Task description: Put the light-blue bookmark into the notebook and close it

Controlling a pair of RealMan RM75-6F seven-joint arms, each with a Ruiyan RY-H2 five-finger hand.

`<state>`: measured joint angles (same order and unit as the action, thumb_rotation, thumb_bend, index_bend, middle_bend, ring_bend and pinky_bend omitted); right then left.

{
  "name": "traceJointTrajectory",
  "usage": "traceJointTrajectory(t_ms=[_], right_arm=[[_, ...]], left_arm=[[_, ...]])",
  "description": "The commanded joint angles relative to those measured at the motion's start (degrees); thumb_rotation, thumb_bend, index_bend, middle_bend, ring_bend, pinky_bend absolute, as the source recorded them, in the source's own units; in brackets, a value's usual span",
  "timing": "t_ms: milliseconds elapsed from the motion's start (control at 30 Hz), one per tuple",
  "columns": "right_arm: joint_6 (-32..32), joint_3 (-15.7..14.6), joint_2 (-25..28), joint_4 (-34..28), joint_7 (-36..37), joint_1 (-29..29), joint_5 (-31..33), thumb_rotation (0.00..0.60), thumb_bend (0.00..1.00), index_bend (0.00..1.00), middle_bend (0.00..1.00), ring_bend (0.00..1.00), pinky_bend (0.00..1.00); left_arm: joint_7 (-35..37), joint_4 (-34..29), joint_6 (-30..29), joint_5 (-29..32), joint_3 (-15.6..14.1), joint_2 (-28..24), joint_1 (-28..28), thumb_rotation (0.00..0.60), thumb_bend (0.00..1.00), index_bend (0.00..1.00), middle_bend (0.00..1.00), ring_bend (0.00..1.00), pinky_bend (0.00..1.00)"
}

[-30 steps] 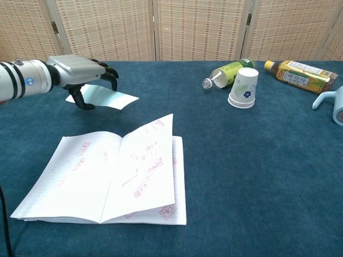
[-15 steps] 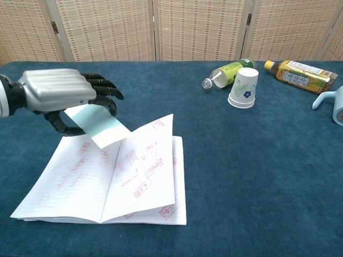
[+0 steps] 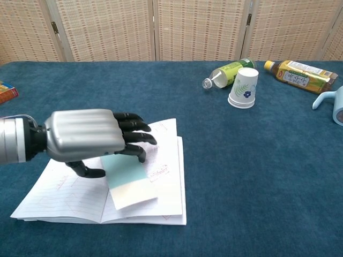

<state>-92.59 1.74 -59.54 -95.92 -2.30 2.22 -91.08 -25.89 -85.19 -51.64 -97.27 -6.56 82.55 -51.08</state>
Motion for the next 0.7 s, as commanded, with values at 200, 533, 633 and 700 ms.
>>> traceJointTrajectory(t_ms=[200, 533, 633, 700], right_arm=[[-0.40, -0.05, -0.13, 0.43, 0.39, 0.43, 0.26, 0.600, 0.21, 0.14, 0.18, 0.14, 0.20], [-0.67, -0.03, -0.17, 0.33, 0.25, 0.73, 0.36, 0.600, 0.21, 0.14, 0.18, 0.14, 0.20], [-0.71, -0.04, -0.19, 0.38, 0.28, 0.80, 0.36, 0.600, 0.21, 0.14, 0.18, 0.14, 0.20], [-0.82, -0.01, -0.19, 0.40, 0.33, 0.85, 0.32, 0.600, 0.21, 0.14, 0.18, 0.14, 0.20]], left_arm=[[-3.79, 1.26, 2.45, -2.73, 0.16, 4.47, -1.29, 0.600, 0.34, 0.32, 0.10, 0.04, 0.09], [-5.24, 1.61, 1.86, -3.74, 2.20, 4.07, -2.15, 0.600, 0.34, 0.31, 0.10, 0.04, 0.09], [-5.81, 1.15, 2.02, -3.90, 2.42, 3.31, -2.33, 0.600, 0.34, 0.31, 0.10, 0.04, 0.09], [-6.50, 1.37, 2.07, -4.37, 2.48, 3.02, -2.53, 0.600, 0.34, 0.30, 0.10, 0.04, 0.09]])
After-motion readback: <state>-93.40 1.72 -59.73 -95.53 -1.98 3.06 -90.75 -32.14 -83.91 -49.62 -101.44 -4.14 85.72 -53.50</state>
